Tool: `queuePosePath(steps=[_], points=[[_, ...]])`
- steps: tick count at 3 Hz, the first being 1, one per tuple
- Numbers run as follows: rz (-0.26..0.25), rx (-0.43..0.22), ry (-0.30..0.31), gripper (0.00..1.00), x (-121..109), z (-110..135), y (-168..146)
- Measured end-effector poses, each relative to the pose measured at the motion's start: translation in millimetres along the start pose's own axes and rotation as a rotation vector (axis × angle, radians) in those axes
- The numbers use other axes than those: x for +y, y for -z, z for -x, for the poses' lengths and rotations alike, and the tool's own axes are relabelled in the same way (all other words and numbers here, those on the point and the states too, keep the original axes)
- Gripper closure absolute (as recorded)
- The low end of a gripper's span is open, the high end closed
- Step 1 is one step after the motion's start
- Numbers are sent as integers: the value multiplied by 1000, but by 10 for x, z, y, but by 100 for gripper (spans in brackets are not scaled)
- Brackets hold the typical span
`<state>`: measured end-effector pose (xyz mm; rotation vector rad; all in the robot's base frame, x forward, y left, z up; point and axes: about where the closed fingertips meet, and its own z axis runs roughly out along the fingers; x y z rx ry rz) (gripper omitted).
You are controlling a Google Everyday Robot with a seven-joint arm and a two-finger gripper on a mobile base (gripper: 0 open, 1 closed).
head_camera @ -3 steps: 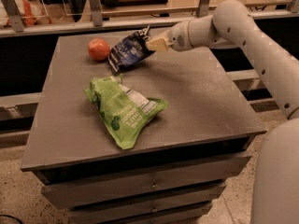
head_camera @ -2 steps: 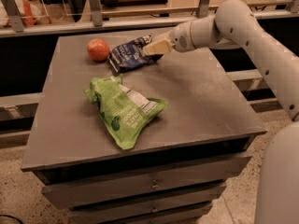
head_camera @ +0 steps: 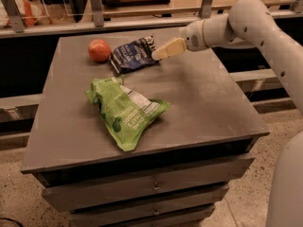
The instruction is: Move blue chip bag near apple
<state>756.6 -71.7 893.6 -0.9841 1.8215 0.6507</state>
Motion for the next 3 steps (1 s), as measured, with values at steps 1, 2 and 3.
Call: queuePosePath(steps=[1, 2, 3], points=[[-98, 21, -6, 0, -171, -87, 236], [-226, 56, -26, 0, -336, -238, 371], [-226, 56, -26, 0, -336, -238, 370]])
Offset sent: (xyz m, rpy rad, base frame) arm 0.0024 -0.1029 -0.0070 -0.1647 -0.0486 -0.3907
